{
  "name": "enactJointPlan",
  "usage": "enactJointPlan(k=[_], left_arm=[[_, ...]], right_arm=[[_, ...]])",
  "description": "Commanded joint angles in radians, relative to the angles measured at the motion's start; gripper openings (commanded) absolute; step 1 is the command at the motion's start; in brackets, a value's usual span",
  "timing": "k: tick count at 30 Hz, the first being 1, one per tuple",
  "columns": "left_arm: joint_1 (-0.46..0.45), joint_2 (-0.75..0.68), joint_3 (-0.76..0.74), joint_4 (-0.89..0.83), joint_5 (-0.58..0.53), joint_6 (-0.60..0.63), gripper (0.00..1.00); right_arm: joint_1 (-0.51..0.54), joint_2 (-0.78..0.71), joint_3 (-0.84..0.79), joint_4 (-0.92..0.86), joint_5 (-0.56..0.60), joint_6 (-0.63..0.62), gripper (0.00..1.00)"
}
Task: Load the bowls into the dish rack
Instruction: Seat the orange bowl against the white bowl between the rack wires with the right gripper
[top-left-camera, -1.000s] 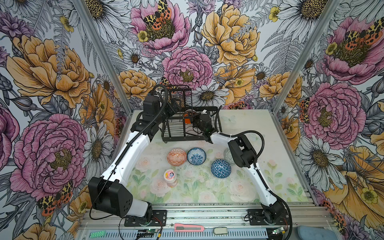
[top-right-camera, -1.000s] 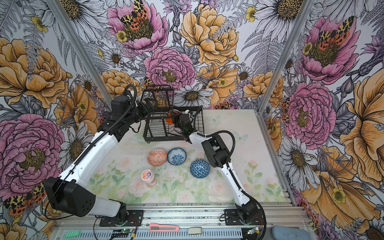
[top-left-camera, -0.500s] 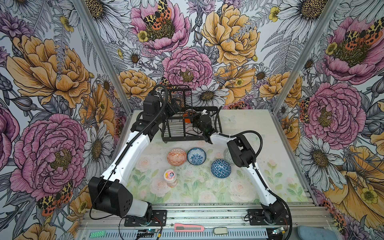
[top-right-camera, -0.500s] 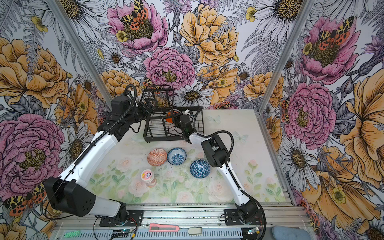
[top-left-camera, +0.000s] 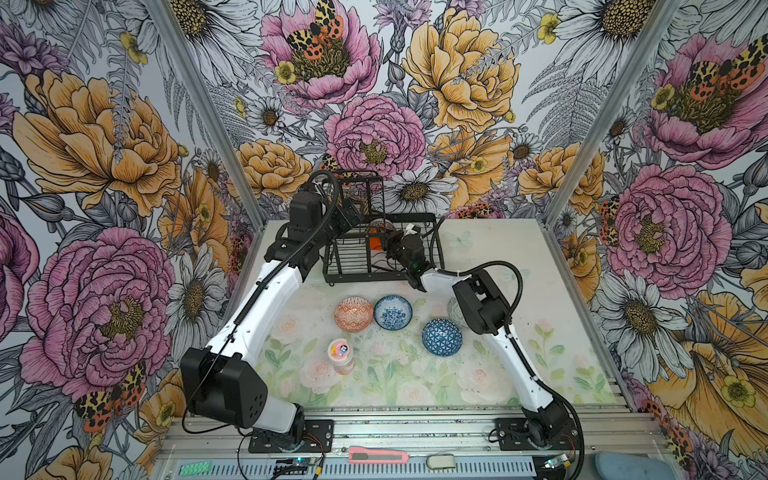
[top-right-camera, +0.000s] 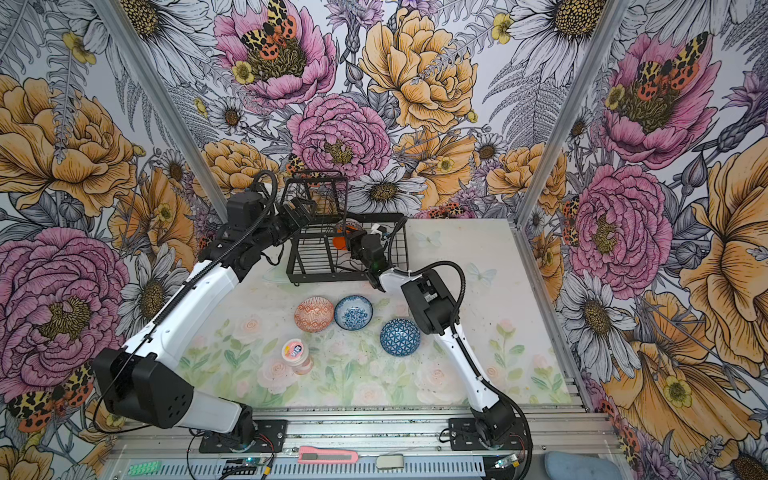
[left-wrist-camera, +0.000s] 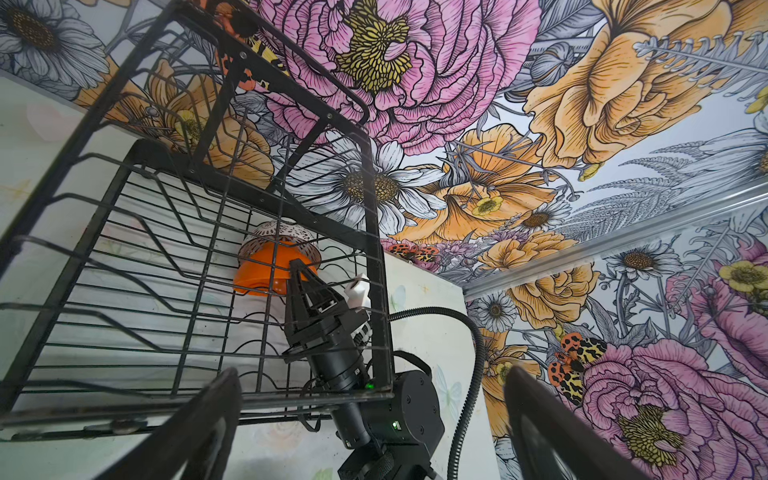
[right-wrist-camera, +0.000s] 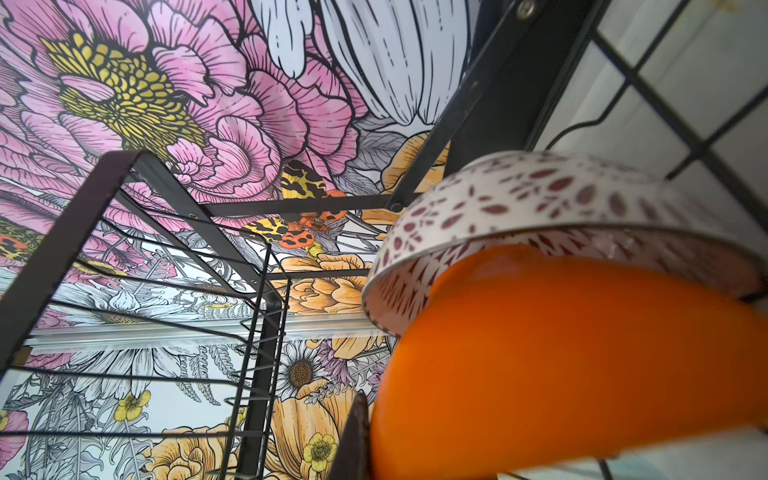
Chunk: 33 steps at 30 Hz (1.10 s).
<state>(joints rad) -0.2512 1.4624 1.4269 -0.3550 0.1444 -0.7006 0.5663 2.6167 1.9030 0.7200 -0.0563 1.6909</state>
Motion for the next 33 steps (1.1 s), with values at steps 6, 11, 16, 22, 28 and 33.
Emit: enactJointPlan(k=[6, 11, 16, 22, 28, 33], left_arm=[[0.008, 0.013, 0.029, 0.013, 0.011, 0.001, 0.99], [0.006, 0.013, 0.026, 0.016, 0.009, -0.003, 0.99], [0.007, 0.013, 0.026, 0.022, 0.007, -0.005, 0.99], [0.007, 0.013, 0.027, 0.024, 0.005, -0.007, 0.99], [0.008, 0.015, 0.036, 0.024, 0.0, -0.009, 0.99], [0.007, 0.016, 0.04, 0.025, -0.009, -0.01, 0.99]], right_arm=[[-0.001, -0.04, -0.024, -0.026, -0.005, 0.014, 0.0], [-0.006, -0.044, -0.011, -0.058, -0.001, 0.018, 0.06], [-0.008, -0.046, -0.001, -0.089, -0.002, 0.021, 0.12], [-0.014, -0.043, 0.012, -0.116, -0.011, 0.024, 0.17], [-0.019, -0.038, 0.025, -0.128, -0.018, 0.032, 0.24], [-0.029, -0.044, 0.037, -0.141, -0.03, 0.027, 0.31]])
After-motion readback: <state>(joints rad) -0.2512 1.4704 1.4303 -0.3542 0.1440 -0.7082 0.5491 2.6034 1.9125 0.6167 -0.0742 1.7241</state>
